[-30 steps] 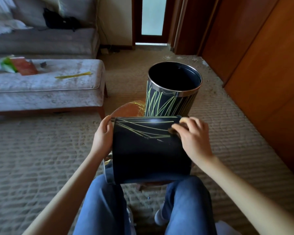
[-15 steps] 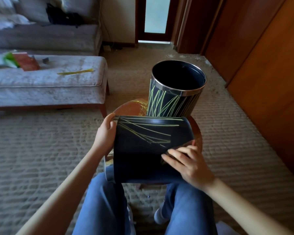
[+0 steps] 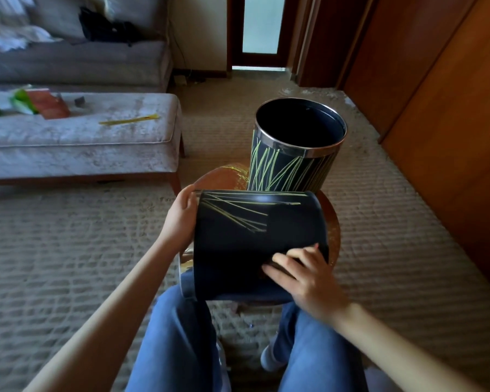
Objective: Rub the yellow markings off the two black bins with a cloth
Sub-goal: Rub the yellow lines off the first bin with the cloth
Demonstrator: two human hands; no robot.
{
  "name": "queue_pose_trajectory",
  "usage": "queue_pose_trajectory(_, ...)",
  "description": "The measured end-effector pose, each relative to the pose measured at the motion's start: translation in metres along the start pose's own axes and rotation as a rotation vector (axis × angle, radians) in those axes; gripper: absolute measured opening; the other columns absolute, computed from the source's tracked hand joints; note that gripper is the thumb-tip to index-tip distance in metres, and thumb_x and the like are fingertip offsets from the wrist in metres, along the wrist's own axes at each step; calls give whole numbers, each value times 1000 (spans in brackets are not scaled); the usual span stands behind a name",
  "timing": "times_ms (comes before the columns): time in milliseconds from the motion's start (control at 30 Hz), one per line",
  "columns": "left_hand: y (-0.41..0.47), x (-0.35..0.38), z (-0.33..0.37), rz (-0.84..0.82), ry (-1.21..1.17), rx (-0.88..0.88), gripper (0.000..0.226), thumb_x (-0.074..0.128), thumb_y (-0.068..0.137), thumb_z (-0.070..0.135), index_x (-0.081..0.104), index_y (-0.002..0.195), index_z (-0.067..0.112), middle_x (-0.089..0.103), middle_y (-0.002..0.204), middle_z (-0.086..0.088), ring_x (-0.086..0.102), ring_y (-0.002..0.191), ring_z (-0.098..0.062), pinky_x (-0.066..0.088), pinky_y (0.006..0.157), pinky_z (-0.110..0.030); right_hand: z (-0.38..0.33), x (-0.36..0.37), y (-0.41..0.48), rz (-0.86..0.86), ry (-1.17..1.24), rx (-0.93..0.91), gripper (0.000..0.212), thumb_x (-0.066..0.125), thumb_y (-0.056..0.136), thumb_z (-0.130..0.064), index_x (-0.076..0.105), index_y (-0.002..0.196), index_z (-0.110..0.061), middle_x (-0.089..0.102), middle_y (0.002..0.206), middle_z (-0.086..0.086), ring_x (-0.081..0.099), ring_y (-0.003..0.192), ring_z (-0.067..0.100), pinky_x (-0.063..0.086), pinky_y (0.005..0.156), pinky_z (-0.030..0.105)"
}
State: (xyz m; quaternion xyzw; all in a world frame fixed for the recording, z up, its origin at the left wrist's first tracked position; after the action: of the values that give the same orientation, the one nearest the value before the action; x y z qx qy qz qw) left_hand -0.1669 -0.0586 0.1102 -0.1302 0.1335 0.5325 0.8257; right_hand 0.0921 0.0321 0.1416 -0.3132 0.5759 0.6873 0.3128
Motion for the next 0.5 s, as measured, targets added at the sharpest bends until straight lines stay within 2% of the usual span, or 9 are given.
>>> queue_pose_trajectory(67, -2, -1, -5, 4, 11, 0, 40, 38, 108, 23, 47, 146, 16, 56, 143, -6, 50, 131, -18, 33, 99, -23, 13, 1, 21, 10, 25, 48, 28, 54, 96, -6, 74, 113, -16, 69, 110, 7, 54, 98, 25, 43, 82, 40)
queue_pose_trajectory(200, -11, -3, -11, -15, 32, 11, 41, 36, 108, 25, 46, 148, 21, 56, 145, -5, 50, 133, -20, 35, 101, -26, 61, 16, 78, -8, 36, 294, 32, 68, 81, 7, 76, 104, -15, 67, 100, 5, 56, 86, 31, 44, 74, 41)
queue_pose_trajectory(300, -6, -3, -12, -38, 22, -15, 43, 34, 107, 22, 45, 148, 20, 53, 147, -7, 48, 135, -22, 37, 112, -34, 59, 18, 81, -14, 15, 339, 35, 69, 79, 9, 76, 105, -14, 67, 100, 5, 54, 87, 31, 44, 75, 42)
queue_pose_trajectory(367, 3, -1, -13, -57, -23, -45, 44, 33, 106, 18, 45, 149, 18, 54, 145, -9, 49, 135, -22, 37, 115, -38, 39, 8, 60, 33, 23, 314, 33, 61, 85, 5, 75, 108, -14, 68, 103, 4, 54, 92, 29, 44, 79, 42)
queue_pose_trajectory(500, 12, 4, -15, -69, -108, -88, 45, 33, 106, 17, 45, 149, 17, 59, 137, -8, 58, 117, -16, 46, 101, -30, -9, 0, 17, 3, 51, 64, 32, 46, 100, -8, 75, 112, -17, 70, 108, 3, 53, 97, 23, 42, 87, 43)
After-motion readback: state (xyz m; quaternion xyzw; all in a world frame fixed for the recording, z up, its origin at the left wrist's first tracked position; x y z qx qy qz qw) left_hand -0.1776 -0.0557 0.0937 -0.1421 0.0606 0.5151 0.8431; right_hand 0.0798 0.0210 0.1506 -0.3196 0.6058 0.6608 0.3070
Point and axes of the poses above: each hand's wrist, its own y-axis towards the middle knuckle, its own x-axis out of the palm, z = x × y, the point moved 10 cm from there along y, towards the middle knuckle
